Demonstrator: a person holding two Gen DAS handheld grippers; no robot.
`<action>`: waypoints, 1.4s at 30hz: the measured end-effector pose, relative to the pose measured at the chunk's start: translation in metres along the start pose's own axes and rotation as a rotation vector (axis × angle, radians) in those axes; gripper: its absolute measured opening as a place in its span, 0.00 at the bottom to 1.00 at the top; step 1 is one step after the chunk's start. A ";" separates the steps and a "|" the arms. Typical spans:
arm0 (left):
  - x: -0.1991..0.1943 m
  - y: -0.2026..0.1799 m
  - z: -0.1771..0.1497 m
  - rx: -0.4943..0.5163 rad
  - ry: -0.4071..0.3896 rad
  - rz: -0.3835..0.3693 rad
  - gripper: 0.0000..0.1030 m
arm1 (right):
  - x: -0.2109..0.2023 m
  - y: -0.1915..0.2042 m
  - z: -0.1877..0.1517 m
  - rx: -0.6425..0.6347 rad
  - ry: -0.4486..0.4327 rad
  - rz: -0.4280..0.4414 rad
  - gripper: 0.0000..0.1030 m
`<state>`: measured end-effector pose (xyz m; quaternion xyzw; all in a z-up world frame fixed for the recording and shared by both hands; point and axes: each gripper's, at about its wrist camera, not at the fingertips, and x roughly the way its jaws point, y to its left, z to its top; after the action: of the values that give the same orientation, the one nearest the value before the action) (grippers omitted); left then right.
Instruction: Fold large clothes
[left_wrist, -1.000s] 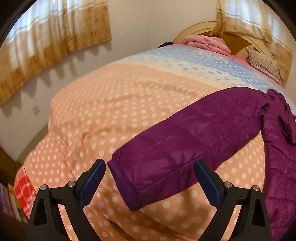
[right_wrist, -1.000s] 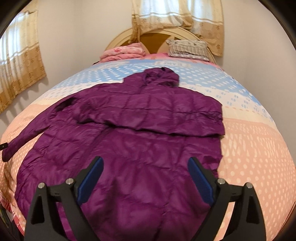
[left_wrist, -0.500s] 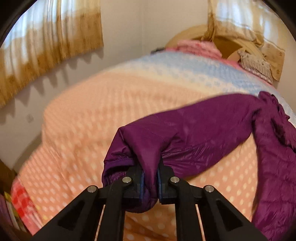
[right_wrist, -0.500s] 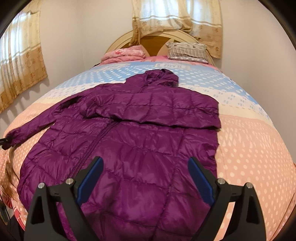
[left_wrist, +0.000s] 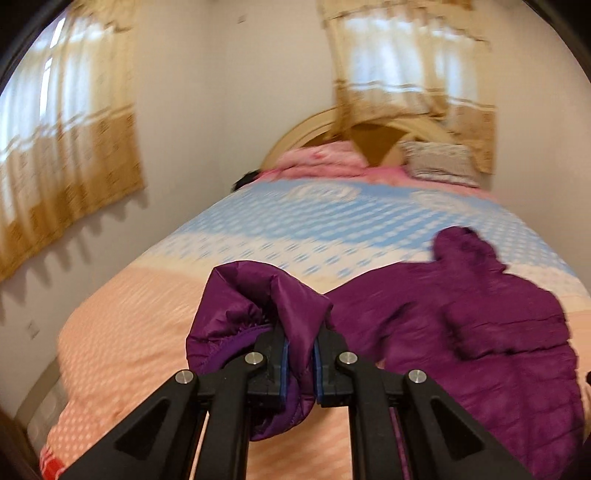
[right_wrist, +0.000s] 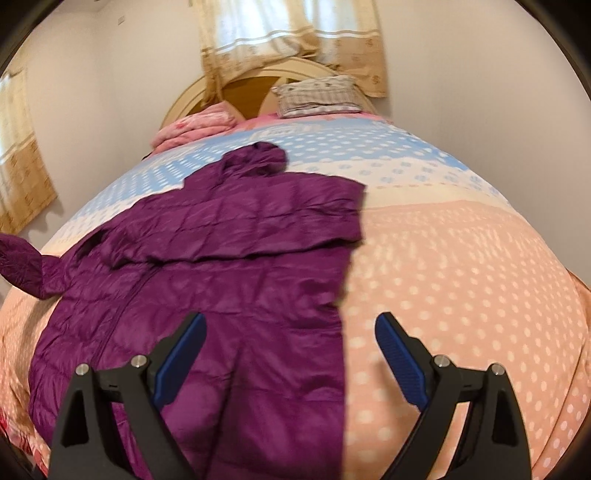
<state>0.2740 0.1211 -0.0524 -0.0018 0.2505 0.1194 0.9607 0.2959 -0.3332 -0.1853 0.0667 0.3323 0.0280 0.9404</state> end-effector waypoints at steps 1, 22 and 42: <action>0.000 -0.014 0.007 0.019 -0.016 -0.021 0.09 | -0.001 -0.005 0.001 0.007 -0.002 -0.007 0.92; 0.024 -0.274 -0.003 0.333 -0.008 -0.321 0.09 | 0.016 -0.056 -0.019 0.103 0.034 -0.039 0.92; 0.033 -0.223 -0.030 0.346 -0.047 -0.164 0.89 | 0.002 -0.027 0.020 0.051 -0.003 0.005 0.93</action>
<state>0.3390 -0.0893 -0.1073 0.1457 0.2438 -0.0042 0.9588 0.3102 -0.3616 -0.1749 0.0913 0.3313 0.0217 0.9389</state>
